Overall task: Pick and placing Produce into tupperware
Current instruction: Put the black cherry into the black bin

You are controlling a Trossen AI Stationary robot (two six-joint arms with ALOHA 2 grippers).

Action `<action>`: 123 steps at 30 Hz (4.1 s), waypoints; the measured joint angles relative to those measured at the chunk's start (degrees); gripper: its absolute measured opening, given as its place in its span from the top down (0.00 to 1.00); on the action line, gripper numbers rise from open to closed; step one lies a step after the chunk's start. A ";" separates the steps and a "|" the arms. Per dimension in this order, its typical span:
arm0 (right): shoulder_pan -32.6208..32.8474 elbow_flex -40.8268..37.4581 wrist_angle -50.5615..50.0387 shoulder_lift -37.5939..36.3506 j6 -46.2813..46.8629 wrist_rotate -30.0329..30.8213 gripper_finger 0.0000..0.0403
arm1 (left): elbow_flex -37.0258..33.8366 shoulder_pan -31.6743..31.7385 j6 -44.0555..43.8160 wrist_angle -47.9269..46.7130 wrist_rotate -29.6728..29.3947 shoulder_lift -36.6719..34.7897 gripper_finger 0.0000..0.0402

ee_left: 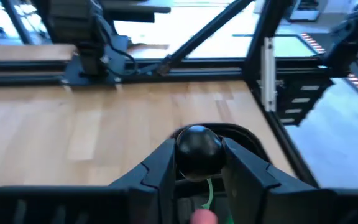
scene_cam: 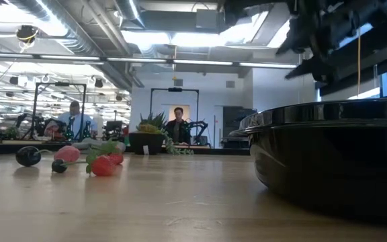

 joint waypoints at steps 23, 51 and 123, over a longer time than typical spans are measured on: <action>7.35 0.00 15.34 -0.01 5.69 -6.17 0.39 | 2.14 2.78 17.10 1.37 -23.64 -0.24 0.75; 7.34 -0.02 19.52 0.03 4.71 -6.30 0.56 | 3.93 4.62 18.41 0.18 -23.87 -0.28 0.74; 8.17 0.07 17.29 0.14 4.81 -8.26 0.72 | 3.87 1.01 17.00 -6.12 -24.75 -0.80 0.38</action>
